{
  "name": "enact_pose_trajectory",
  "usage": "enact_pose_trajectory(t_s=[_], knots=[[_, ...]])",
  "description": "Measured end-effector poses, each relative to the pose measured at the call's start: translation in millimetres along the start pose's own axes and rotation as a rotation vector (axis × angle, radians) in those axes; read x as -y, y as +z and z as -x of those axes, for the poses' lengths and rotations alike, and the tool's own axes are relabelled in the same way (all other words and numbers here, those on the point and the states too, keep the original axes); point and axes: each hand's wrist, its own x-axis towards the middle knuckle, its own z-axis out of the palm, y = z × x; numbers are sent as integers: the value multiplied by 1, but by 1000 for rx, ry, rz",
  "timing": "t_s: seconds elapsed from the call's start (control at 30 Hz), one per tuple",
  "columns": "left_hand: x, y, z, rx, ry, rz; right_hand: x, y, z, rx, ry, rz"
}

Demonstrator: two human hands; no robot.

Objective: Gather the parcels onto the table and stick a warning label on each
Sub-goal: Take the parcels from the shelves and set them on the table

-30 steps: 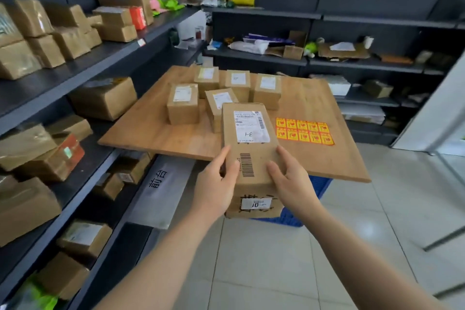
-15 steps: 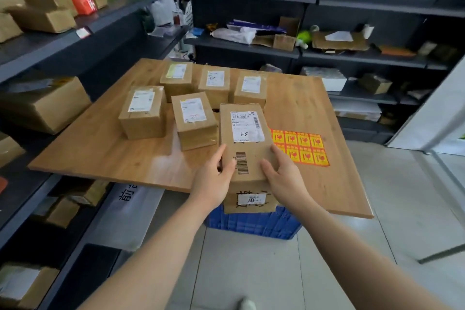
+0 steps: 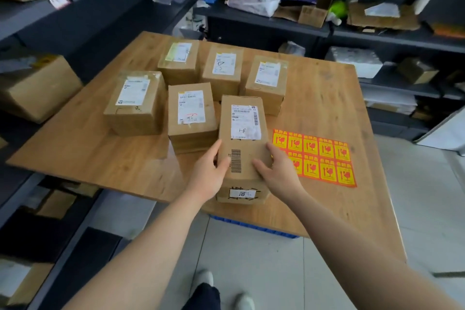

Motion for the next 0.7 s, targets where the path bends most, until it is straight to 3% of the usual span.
enact_pose_trajectory(t_s=[0.5,0.7], knots=[[28,-51,-44,23,49,-152,20,56,-44,-16,37,82],[31,-55,-49,14,127,-437,22,56,-43,2,0,164]])
